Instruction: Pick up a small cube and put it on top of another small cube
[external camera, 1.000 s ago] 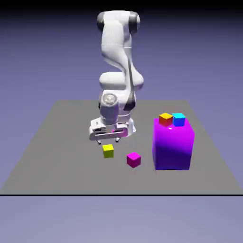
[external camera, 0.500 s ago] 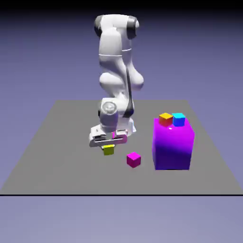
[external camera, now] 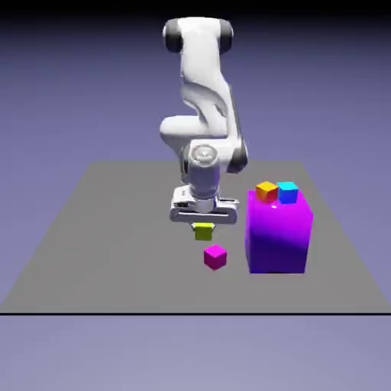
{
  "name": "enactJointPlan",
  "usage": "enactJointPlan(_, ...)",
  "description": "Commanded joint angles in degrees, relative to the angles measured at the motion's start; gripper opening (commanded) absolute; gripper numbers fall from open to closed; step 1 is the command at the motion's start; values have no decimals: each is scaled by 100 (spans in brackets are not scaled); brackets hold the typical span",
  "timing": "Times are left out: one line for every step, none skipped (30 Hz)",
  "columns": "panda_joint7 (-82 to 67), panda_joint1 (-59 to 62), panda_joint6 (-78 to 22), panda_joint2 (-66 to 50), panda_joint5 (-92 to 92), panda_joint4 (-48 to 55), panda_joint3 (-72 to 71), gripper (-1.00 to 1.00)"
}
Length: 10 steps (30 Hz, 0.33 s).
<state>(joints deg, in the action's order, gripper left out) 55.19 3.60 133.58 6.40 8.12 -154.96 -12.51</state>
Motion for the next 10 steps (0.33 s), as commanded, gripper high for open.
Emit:
enactJointPlan(12,1,-1,0,-18,0,-1,-100)
enactJointPlan(32,-14,248,-204,-43,-46,5,-100)
enactJointPlan(51,-29,497,-408,-68,-92,12,-100)
enactJointPlan(70,-45,746,-612,-92,-138,19,-100)
enactJointPlan(89,-60,995,-816,-117,-185,25,-100)
enactJointPlan(108,-75,1244,-1020,-141,-231,32,-100)
enactJointPlan(115,-81,1331,-1092,-150,-247,34,-100)
enactJointPlan(115,-81,1331,-1092,-150,-247,34,100)
enactJointPlan(115,-81,1331,-1092,-150,-247,34,100)
enactJointPlan(96,-66,1082,-888,-125,-201,28,100)
